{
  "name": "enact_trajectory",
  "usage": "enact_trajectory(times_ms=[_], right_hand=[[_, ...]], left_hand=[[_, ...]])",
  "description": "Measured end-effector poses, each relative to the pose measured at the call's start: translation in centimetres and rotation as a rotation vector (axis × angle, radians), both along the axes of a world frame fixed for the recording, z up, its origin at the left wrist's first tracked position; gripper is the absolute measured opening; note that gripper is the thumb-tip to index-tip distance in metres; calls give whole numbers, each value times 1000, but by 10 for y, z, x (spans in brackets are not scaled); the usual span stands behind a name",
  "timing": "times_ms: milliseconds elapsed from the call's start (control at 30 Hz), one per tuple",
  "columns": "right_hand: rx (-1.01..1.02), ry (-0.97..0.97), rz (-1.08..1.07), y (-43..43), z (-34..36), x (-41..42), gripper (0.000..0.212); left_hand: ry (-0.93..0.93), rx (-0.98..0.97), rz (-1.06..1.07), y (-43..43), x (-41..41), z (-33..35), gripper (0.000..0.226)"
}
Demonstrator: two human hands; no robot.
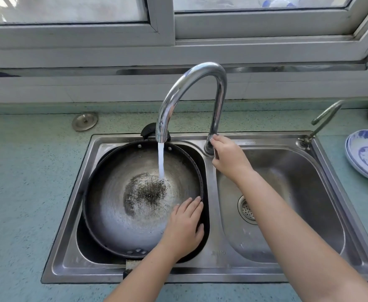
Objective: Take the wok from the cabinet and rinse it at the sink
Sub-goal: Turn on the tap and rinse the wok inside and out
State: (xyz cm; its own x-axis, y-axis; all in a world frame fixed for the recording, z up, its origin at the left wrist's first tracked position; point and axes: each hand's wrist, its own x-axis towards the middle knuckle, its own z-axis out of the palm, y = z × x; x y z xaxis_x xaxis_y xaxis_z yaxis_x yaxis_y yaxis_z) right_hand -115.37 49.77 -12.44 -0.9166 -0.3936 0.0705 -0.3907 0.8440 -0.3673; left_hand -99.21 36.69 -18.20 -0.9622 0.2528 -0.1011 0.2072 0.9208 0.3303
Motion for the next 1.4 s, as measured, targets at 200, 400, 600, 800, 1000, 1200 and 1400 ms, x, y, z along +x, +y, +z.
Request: enact_trajectory(times_ms=[200, 400, 600, 800, 1000, 1200, 1400], right_hand=[[-58, 10, -39, 2, -4, 28, 58], [-149, -54, -146, -3, -14, 92, 63], [-215, -111, -167, -19, -21, 166, 59], [-321, -303, -188, -54, -27, 231, 56], [-324, -427, -155, -79, -27, 285, 56], [-361, -505, -195, -99, -30, 319, 48], [-468, -657, -323, -115, -34, 332, 39]], left_hand=[[24, 28, 40, -4, 7, 3, 52], [83, 81, 77, -22, 34, 12, 50], [85, 94, 146, -51, 84, 22, 52], [44, 145, 262, -72, 138, 21, 53], [-30, 220, 411, -75, 187, 18, 57], [-75, 347, 536, -76, 216, 19, 56], [-260, 441, 565, -69, 230, 27, 68]])
